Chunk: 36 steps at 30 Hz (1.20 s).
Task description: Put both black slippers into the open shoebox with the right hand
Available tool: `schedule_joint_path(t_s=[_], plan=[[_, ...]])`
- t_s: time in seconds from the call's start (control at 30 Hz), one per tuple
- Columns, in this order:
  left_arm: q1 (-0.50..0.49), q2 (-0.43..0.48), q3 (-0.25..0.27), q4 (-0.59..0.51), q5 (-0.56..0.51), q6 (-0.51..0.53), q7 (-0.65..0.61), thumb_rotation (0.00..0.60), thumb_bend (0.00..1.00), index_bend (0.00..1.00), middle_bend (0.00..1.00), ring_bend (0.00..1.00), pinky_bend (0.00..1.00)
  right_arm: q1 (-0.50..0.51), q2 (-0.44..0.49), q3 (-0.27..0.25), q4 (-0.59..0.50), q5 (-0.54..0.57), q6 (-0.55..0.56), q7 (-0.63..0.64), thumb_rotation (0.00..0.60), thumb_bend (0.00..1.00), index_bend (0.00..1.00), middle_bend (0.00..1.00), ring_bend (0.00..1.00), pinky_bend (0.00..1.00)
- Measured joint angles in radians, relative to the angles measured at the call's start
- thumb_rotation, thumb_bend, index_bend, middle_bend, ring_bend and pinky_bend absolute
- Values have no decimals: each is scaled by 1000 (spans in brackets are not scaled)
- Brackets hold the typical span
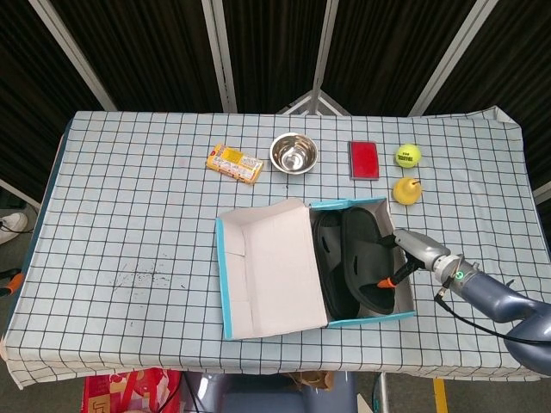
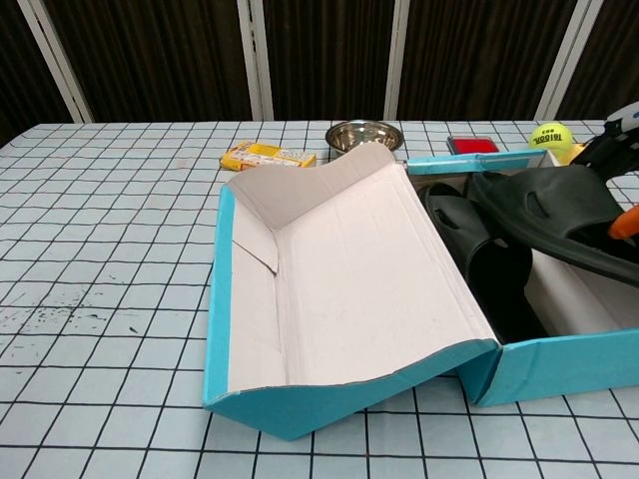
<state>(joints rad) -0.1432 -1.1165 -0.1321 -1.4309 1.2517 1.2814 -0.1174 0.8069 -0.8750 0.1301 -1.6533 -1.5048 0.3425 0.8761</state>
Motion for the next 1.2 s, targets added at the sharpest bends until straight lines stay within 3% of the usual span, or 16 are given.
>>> schedule_joint_path(t_s=[1.2], plan=[[0,3,2,3,7,0,-17,600,335,25,0,0,71,3,-95,-28,38,172,46,-276,600,864,761,670,280,0]])
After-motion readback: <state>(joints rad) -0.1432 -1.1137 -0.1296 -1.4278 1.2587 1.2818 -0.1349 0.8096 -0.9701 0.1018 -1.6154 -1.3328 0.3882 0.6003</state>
